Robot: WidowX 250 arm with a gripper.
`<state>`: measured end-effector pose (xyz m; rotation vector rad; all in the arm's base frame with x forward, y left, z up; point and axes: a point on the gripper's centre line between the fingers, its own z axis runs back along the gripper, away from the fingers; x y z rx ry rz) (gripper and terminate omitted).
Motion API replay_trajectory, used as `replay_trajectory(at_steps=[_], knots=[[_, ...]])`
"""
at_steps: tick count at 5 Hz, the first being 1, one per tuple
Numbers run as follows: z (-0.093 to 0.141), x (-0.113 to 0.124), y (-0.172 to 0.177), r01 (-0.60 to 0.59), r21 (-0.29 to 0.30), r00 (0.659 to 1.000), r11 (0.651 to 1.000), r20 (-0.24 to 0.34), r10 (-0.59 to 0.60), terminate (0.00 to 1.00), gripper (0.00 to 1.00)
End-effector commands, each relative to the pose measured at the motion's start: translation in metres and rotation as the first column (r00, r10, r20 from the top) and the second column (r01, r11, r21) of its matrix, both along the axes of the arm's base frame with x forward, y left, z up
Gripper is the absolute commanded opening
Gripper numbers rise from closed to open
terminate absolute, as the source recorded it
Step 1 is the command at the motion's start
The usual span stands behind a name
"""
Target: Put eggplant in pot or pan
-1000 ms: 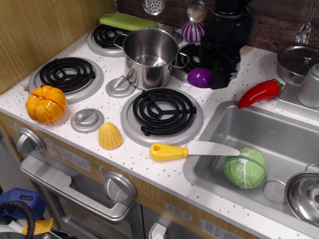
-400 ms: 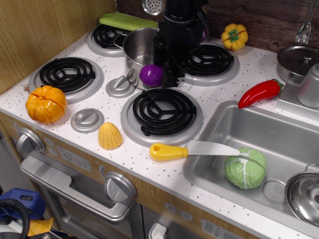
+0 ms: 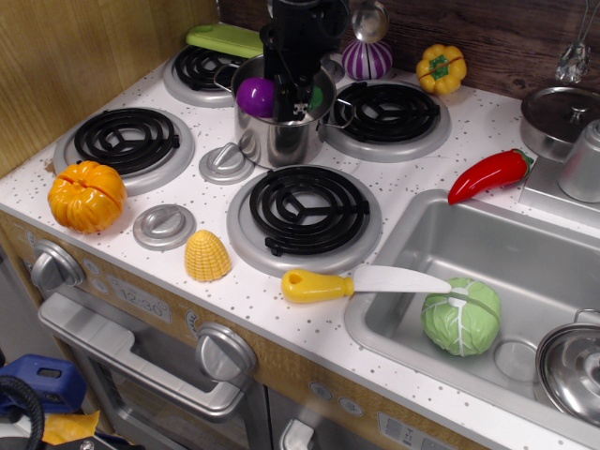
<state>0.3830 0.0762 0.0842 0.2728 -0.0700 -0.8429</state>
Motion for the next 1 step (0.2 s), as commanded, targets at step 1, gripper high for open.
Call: replay_trajectory(at_steps=[1], knots=[[0.0148, 0.0166, 0.0200, 0.048, 0.043, 0.995, 0.998, 0.081, -0.052, 1.00, 1.00]])
